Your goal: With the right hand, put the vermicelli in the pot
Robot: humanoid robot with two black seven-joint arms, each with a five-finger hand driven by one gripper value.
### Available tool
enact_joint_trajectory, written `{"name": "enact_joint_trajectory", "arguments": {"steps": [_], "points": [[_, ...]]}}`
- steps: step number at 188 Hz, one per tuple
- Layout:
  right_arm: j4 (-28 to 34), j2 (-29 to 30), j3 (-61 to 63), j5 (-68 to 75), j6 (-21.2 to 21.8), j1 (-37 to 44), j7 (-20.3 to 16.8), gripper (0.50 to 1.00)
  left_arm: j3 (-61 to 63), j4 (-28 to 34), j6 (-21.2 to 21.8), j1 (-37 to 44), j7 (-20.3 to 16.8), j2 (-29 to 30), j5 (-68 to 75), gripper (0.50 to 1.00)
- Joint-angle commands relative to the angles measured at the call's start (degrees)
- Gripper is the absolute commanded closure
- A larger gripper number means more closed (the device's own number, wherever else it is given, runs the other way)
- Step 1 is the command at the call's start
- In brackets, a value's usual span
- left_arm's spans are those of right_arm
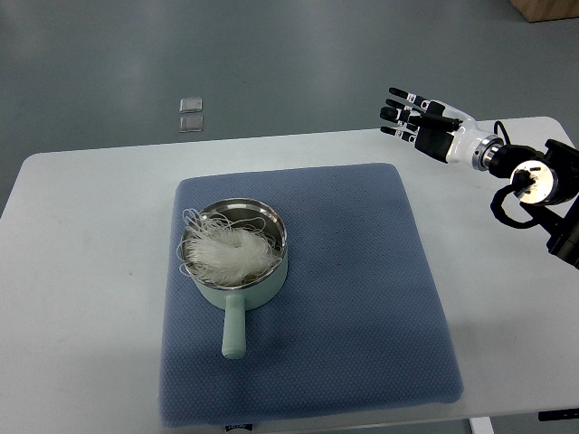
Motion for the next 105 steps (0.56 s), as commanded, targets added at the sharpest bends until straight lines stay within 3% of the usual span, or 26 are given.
{"name": "enact_joint_trajectory", "arguments": {"steps": [1, 55, 105], "points": [[-0.04, 0.16, 0.17, 0.36, -0.05, -0.13, 0.49, 0.564, 0.0, 0.0, -0.01, 0.0, 0.0, 0.0, 0.0, 0.5], [0.31, -0.1, 0.34, 0.45, 0.04, -0.13, 0.58, 0.566, 0.0, 0.0, -0.01, 0.0, 0.0, 0.0, 0.0, 0.5], [0.13, 0.07, 0.34, 0.36, 4.52, -0.22, 0.58, 0.566, 0.0, 0.08, -0.01, 0.0, 0.0, 0.0, 0.0, 0.5]]}}
